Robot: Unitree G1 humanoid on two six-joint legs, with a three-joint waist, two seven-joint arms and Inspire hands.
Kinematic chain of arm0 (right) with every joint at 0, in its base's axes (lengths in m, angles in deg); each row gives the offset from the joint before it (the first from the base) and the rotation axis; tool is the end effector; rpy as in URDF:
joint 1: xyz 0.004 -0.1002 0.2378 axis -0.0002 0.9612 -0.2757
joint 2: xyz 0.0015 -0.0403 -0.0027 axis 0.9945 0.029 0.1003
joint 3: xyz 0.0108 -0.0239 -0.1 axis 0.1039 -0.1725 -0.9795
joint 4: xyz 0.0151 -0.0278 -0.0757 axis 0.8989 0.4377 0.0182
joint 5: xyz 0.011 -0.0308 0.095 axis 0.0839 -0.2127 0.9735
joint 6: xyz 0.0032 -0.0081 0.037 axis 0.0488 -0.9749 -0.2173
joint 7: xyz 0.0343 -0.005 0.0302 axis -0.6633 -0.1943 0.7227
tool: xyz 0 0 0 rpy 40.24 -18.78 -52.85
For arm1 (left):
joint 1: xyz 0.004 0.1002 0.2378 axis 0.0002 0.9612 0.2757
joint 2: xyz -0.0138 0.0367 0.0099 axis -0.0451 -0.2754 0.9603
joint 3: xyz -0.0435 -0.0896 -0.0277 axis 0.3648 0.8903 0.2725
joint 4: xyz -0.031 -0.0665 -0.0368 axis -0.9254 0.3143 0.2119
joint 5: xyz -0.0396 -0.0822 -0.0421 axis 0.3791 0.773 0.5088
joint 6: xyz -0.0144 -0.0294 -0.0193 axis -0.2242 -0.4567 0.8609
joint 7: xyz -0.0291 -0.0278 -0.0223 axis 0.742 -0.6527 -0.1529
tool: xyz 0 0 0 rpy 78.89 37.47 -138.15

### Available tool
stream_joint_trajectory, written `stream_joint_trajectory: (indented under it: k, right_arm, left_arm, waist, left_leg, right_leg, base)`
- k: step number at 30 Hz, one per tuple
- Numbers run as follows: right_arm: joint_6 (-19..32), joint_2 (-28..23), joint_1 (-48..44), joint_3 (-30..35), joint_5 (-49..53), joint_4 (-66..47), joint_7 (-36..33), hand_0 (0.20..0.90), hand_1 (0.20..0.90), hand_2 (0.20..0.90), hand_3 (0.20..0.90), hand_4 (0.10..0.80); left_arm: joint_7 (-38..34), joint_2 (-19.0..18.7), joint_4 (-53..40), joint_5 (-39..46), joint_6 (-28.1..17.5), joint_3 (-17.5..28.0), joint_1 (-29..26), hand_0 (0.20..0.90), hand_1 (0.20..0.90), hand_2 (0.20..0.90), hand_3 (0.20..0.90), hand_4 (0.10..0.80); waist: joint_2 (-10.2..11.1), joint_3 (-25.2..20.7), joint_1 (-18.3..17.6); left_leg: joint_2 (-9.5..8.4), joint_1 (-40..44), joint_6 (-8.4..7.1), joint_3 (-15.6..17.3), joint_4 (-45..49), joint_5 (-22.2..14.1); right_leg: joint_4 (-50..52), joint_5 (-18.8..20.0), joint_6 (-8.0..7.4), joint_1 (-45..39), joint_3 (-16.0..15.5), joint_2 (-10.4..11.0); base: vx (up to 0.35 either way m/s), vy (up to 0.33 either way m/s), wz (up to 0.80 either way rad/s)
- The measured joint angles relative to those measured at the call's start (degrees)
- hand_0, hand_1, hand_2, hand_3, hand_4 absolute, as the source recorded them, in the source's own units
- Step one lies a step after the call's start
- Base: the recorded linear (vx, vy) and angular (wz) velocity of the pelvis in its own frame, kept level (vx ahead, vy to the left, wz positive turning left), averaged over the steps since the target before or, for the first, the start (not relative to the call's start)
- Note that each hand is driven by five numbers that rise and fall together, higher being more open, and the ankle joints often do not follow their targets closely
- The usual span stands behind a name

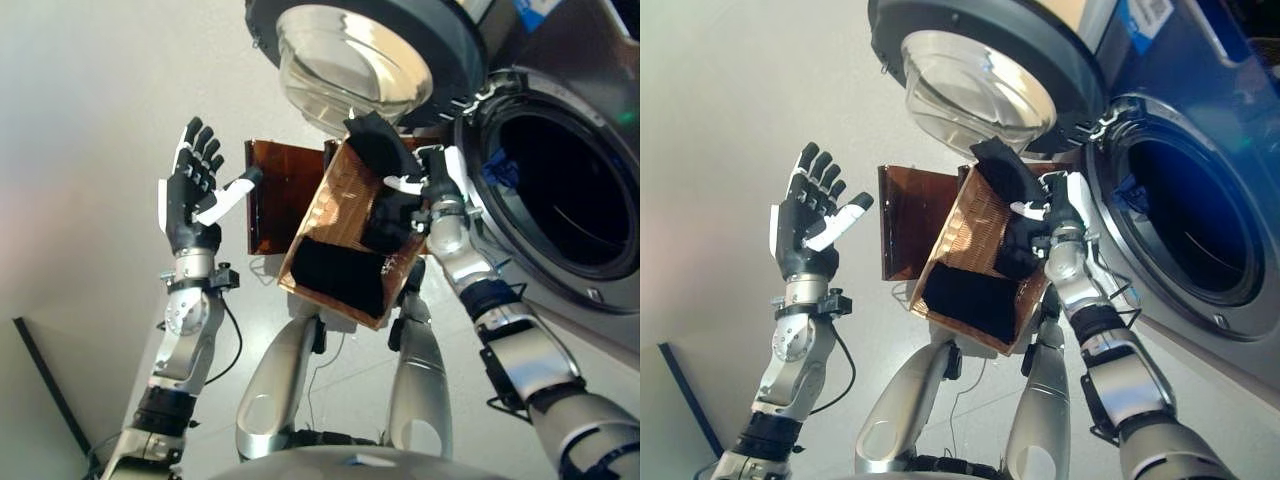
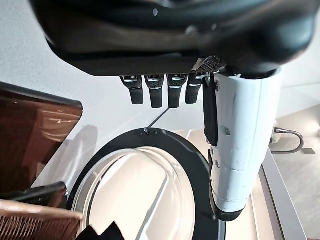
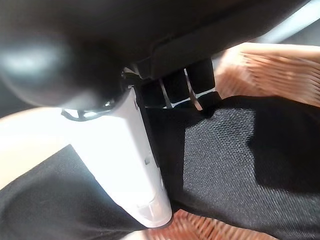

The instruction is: Pick up the clothes and place them into the washing machine

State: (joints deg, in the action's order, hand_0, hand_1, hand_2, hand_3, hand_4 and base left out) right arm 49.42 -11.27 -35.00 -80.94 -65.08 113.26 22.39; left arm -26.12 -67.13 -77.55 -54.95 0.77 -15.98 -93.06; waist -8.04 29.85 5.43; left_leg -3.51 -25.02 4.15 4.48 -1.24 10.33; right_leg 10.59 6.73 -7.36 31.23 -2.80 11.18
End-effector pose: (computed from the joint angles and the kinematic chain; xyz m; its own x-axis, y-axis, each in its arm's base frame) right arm 0.3247 -0.1853 0.0852 0.9725 -0.2136 0.0930 0.2322 0.8545 -0.4647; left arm 0.2182 0.1679 0.0846 0.9208 0.1859 0.3430 -0.1178 0.9706 -0.2097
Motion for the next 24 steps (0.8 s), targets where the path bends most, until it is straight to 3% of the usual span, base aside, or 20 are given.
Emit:
stream_joint_trajectory:
  k: [18, 24]
  right_arm:
    - [12.00, 9.71, 9.80, 10.69, 41.95, -8.04, 3.00, 0.200, 0.200, 0.200, 0.200, 0.300]
    - [18.88, 14.79, 10.10, 14.33, 56.24, -13.04, 5.69, 0.200, 0.200, 0.200, 0.200, 0.300]
  left_arm:
    - [1.00, -0.43, 0.00, 0.98, -0.04, -0.01, 2.99, 0.900, 0.900, 0.900, 0.900, 0.800]
    - [0.94, -0.43, 0.00, 1.25, -0.02, -0.30, 3.06, 0.900, 0.900, 0.900, 0.900, 0.800]
  waist:
    - [-0.13, -0.04, -1.71]
    - [-0.37, -0.15, -2.01]
  left_leg:
    - [0.28, 1.60, -0.01, 1.80, -1.32, 0.01]
    - [0.61, 1.71, -0.01, 1.85, -1.36, 0.01]
  right_leg:
    - [-1.53, 0.89, 0.14, -0.72, 1.27, -0.47]
    - [-1.85, 0.98, 0.26, -0.89, 1.34, -0.65]
  base:
    - [0.027, 0.009, -0.06]
    - [0.005, 0.001, 0.00]
